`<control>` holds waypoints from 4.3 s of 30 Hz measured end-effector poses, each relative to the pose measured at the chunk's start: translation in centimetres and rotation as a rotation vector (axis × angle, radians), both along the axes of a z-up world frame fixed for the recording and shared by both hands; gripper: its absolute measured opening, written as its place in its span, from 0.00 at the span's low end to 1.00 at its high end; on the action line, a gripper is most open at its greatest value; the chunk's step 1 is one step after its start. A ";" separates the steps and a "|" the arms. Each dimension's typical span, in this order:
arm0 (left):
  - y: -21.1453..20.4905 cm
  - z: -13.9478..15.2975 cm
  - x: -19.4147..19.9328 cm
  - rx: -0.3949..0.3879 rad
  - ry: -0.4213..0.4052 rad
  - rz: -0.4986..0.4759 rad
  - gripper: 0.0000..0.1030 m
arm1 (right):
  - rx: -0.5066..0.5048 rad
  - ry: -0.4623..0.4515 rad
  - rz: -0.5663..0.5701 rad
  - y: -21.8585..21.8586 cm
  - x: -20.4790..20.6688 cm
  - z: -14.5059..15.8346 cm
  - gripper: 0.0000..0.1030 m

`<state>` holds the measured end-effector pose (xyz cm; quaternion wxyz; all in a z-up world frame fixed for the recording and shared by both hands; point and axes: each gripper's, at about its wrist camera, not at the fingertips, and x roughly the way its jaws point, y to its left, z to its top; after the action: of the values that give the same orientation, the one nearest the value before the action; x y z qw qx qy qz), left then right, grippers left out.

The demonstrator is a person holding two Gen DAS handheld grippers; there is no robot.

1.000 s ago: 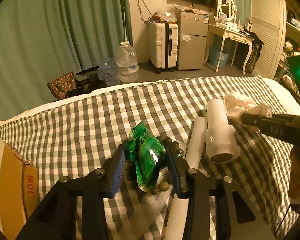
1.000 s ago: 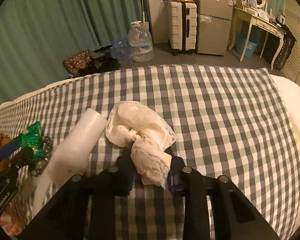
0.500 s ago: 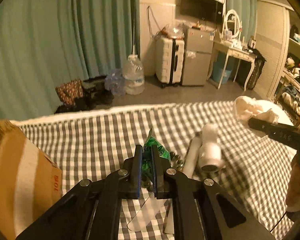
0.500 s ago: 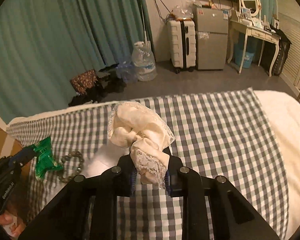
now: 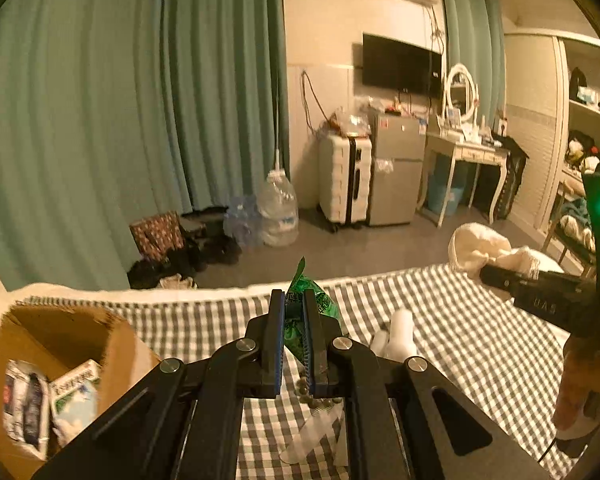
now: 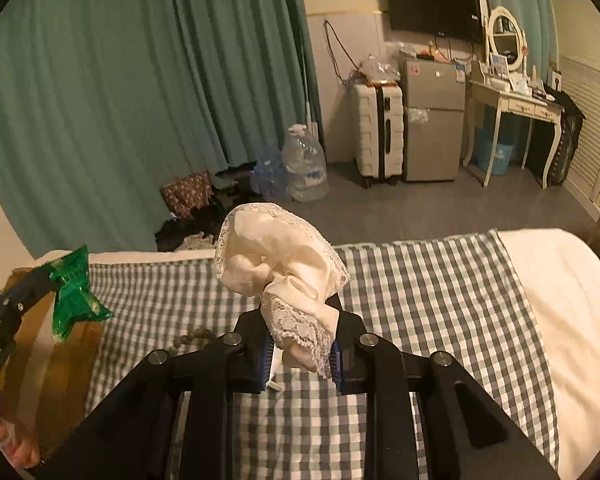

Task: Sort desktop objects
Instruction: 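Carry the green packet with left tool while right carries the lace cloth to the box, then lower into the box and open left tool while right releases the lace cloth, then move both tools out of the box back over the bracelet and hair dryer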

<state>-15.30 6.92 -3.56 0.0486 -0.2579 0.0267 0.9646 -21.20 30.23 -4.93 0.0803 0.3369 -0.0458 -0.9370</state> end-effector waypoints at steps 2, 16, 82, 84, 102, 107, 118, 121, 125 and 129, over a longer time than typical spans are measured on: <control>-0.4 1.2 0.7 -0.001 0.027 0.014 0.07 | 0.004 0.017 0.009 -0.3 0.7 0.7 0.21; -3.7 6.4 6.1 0.018 0.119 0.101 0.07 | -0.019 0.092 0.047 -2.5 6.0 4.7 0.21; -22.5 5.9 12.6 -0.001 0.006 0.390 0.07 | 0.013 0.123 0.424 -29.6 11.3 5.1 0.21; -23.0 5.0 12.3 0.011 -0.027 0.397 0.07 | 0.021 0.109 0.439 -30.6 11.1 4.3 0.21; -24.5 -2.3 7.9 0.009 -0.264 0.417 0.08 | 0.090 -0.070 0.513 -35.2 6.3 -3.5 0.23; -25.3 -2.5 7.8 0.028 -0.263 0.429 0.15 | 0.114 -0.069 0.525 -35.6 6.2 -4.3 0.25; -26.1 0.0 8.9 0.086 -0.178 0.480 0.51 | 0.124 -0.009 0.514 -35.4 7.4 -2.3 0.52; -26.2 0.2 8.7 0.092 -0.154 0.487 0.53 | 0.120 0.010 0.502 -34.6 8.2 -1.4 0.52; -25.6 1.0 8.8 0.082 -0.131 0.488 0.61 | 0.120 0.027 0.481 -33.3 8.7 -0.2 0.53; -25.0 2.2 9.6 0.077 -0.081 0.483 0.72 | 0.114 0.048 0.461 -31.6 9.4 1.3 0.53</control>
<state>-5.74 -18.04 -1.37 -0.1724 -0.2930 -0.0745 0.9375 -11.75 -1.40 -3.63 0.2740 0.3199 0.0871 -0.9028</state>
